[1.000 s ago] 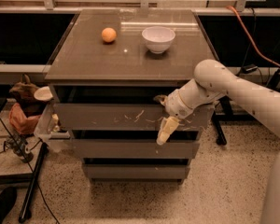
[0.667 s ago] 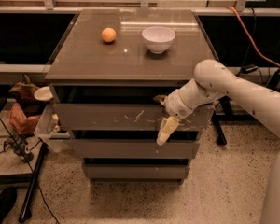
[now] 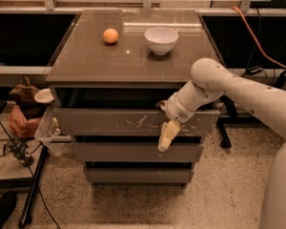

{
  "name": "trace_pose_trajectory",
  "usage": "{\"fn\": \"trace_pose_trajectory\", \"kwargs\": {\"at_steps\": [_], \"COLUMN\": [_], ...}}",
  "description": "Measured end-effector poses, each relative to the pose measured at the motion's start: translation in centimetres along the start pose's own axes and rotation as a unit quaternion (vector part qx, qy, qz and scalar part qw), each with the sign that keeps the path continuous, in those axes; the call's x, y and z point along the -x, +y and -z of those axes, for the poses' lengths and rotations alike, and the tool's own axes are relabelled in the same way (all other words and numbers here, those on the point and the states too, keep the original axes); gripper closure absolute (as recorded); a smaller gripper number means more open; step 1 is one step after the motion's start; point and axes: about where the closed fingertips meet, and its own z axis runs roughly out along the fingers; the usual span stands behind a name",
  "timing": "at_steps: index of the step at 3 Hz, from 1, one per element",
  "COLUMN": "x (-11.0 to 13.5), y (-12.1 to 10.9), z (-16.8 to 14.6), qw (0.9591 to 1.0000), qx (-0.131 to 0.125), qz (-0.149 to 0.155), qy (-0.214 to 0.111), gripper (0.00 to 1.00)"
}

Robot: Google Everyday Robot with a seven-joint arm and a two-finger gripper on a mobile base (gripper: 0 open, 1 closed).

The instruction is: Open top drawer

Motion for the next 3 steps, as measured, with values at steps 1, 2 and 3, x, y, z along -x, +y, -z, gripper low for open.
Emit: {"fn": "trace_pose_trajectory", "kwargs": {"at_steps": [1, 2, 3], "x": [0.1, 0.8, 0.8], "y": [3.2, 8.8, 8.8], "z": [0.1, -0.4, -0.4], "qw": [0.9991, 0.9976, 0.9976], "qx": [0.01, 0.019, 0.019], "qz": [-0.026, -0.042, -0.042], "qy": [0.032, 0.052, 0.052], "gripper": [0.0, 0.0, 0.0]}}
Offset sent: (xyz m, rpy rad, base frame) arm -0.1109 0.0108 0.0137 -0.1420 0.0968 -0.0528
